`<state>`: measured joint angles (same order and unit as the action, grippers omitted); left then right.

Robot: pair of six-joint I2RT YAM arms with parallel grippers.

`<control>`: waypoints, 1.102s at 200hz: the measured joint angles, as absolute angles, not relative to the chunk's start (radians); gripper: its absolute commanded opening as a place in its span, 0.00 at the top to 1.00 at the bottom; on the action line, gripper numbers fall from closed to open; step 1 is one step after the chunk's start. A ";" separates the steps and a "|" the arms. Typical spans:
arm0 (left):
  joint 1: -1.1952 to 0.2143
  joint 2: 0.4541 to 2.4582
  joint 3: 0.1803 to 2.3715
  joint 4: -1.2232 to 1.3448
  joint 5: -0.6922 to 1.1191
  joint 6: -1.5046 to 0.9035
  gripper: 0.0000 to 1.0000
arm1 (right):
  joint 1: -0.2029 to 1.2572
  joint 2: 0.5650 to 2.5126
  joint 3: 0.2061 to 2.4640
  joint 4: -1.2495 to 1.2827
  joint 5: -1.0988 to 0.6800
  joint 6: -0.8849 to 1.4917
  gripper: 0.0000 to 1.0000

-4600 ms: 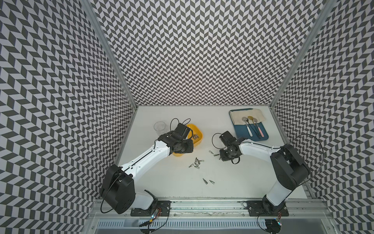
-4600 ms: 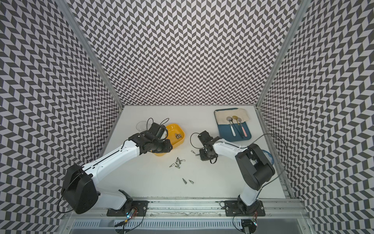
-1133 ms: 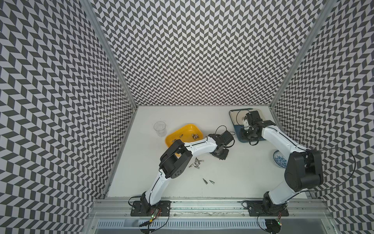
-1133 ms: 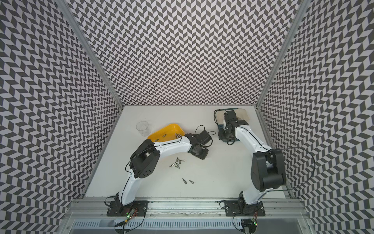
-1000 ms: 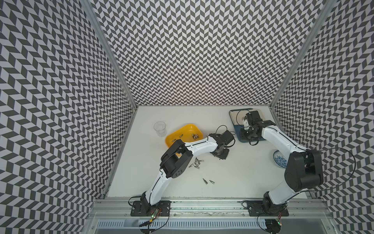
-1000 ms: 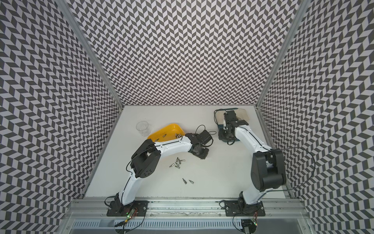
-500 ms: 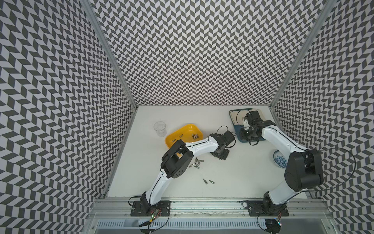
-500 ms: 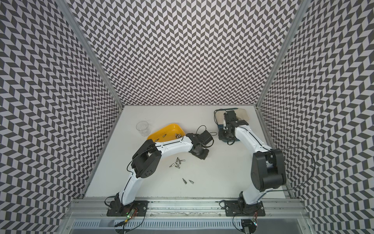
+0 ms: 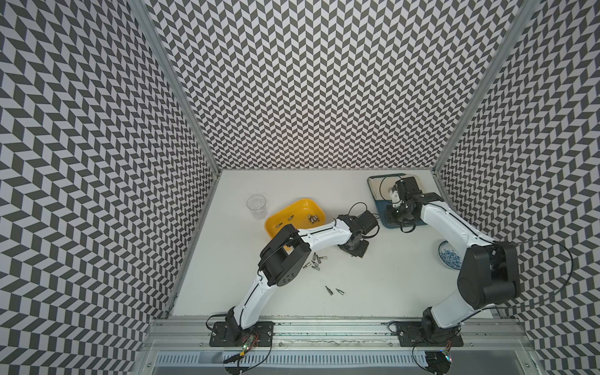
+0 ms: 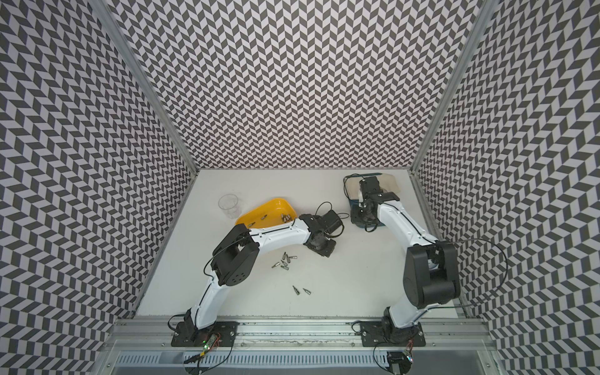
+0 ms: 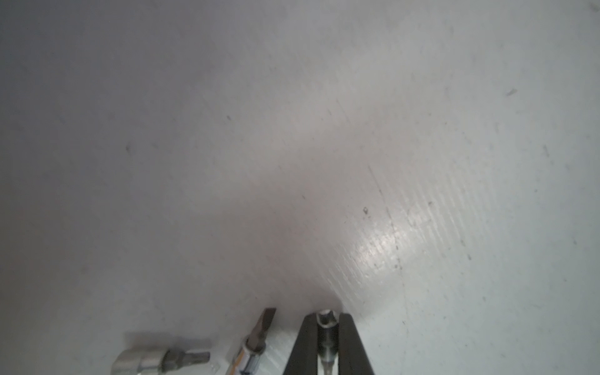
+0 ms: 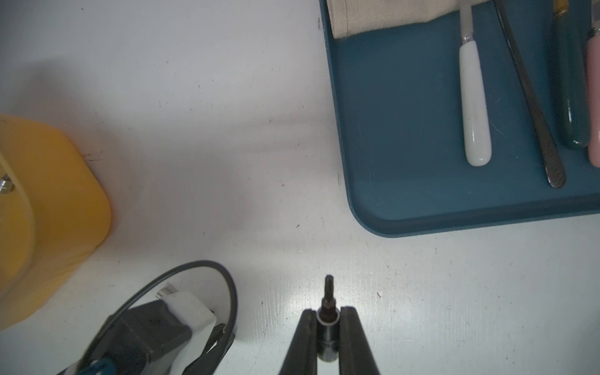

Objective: Put the bit on the desktop into the storage box
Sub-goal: Pick up the screwdriver bit from the center of the board, then place the screwdriver bit in the storage box.

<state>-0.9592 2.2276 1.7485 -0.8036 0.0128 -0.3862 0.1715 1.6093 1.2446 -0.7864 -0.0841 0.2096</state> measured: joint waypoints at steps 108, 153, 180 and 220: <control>-0.562 1.798 1.608 -0.895 -0.009 -0.382 1.00 | 0.237 1.666 1.393 -0.804 -0.126 0.213 1.00; -0.477 1.794 1.478 -0.902 -0.014 -0.382 1.00 | 0.381 1.775 1.548 -0.811 -0.152 0.233 1.00; -0.458 1.794 1.448 -0.883 -0.015 -0.383 1.00 | 0.453 1.850 1.640 -0.812 -0.175 0.248 1.00; -0.425 1.842 1.406 -0.851 -0.016 -0.385 1.00 | 0.516 1.929 1.745 -0.829 -0.202 0.264 1.00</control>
